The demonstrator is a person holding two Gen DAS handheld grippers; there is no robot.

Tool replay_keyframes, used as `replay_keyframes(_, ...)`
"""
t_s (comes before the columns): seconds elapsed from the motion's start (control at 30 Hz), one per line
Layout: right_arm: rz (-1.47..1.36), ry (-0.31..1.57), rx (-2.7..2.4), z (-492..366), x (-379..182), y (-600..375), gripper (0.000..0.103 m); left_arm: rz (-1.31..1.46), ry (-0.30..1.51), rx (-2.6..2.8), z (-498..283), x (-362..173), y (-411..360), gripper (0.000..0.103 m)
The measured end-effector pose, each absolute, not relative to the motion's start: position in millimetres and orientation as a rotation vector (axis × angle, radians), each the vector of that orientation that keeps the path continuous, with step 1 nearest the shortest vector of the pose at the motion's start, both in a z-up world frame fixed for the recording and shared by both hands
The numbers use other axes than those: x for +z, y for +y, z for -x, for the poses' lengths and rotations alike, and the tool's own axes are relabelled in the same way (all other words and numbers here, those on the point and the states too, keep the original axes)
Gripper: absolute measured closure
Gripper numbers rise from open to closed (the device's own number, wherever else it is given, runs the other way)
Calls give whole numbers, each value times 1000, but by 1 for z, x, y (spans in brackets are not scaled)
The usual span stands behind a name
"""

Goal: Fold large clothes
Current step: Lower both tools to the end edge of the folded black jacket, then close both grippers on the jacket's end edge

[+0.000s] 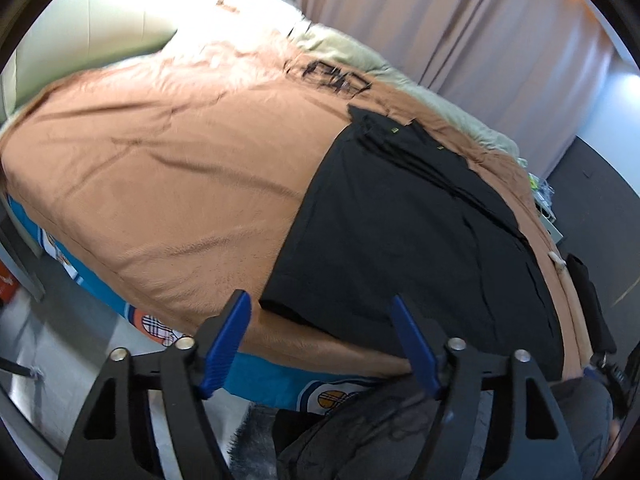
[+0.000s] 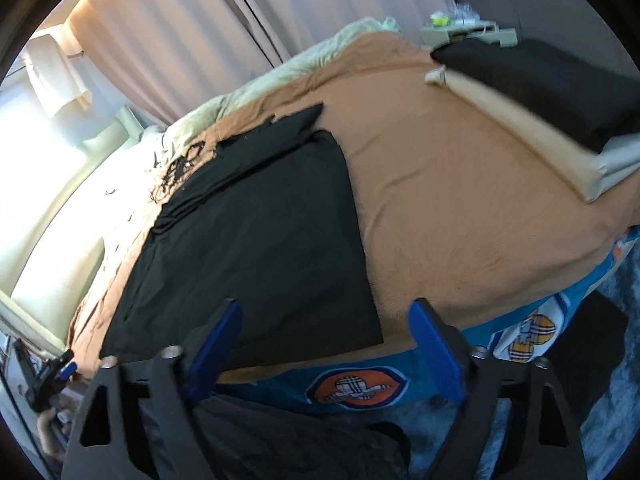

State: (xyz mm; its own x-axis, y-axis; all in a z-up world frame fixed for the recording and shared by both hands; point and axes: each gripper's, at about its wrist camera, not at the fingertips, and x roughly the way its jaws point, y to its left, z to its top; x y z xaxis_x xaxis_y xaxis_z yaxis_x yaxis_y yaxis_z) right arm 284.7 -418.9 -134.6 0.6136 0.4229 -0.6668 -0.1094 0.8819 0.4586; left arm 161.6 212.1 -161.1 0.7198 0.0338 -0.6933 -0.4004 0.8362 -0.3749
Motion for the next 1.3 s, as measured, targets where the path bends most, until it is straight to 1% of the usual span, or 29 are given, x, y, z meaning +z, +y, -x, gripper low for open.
replay_keyframes(0.07, -420, 898, 332, -298, -150, -420, 31, 567, 762, 256, -173, -173, 221, 38)
replay_keyframes(0.17, -452, 937, 349, -313, -169, -422, 37, 586, 807, 278, -190, -190, 232, 39)
replay_keyframes(0.23, -461, 954, 351, -320, -178, -422, 38, 592, 826, 283, -197, -198, 235, 39)
replay_keyframes(0.27, -468, 959, 352, -322, -182, -423, 39, 598, 835, 282, -201, -202, 237, 41)
replay_keyframes(0.33, -494, 968, 367, -325, -190, -426, 44, 607, 853, 278, -207, -210, 240, 49)
replay_keyframes(0.4, -516, 985, 382, -329, -198, -427, 51, 605, 847, 276, -210, -212, 242, 49)
replay_keyframes(0.5, -533, 1002, 388, -334, -208, -430, 55, 607, 847, 266, -214, -211, 246, 49)
replay_keyframes(0.63, -614, 994, 440, -336, -214, -437, 55, 663, 843, 224, -216, -212, 252, 49)
replay_keyframes(0.7, -666, 1001, 489, -335, -216, -440, 60, 730, 829, 165, -211, -214, 253, 49)
replay_keyframes(0.9, -792, 972, 653, -321, -223, -440, 60, 856, 794, 49, -191, -218, 259, 49)
replay_keyframes(1.0, -826, 953, 683, -320, -227, -437, 60, 907, 772, 18, -193, -219, 259, 49)
replay_keyframes(1.13, -817, 911, 684, -321, -220, -428, 60, 935, 740, -31, -200, -214, 250, 49)
replay_keyframes(1.23, -824, 867, 698, -324, -215, -425, 60, 899, 765, -4, -210, -211, 242, 49)
replay_keyframes(1.3, -812, 879, 674, -327, -217, -422, 60, 890, 777, 16, -217, -212, 240, 49)
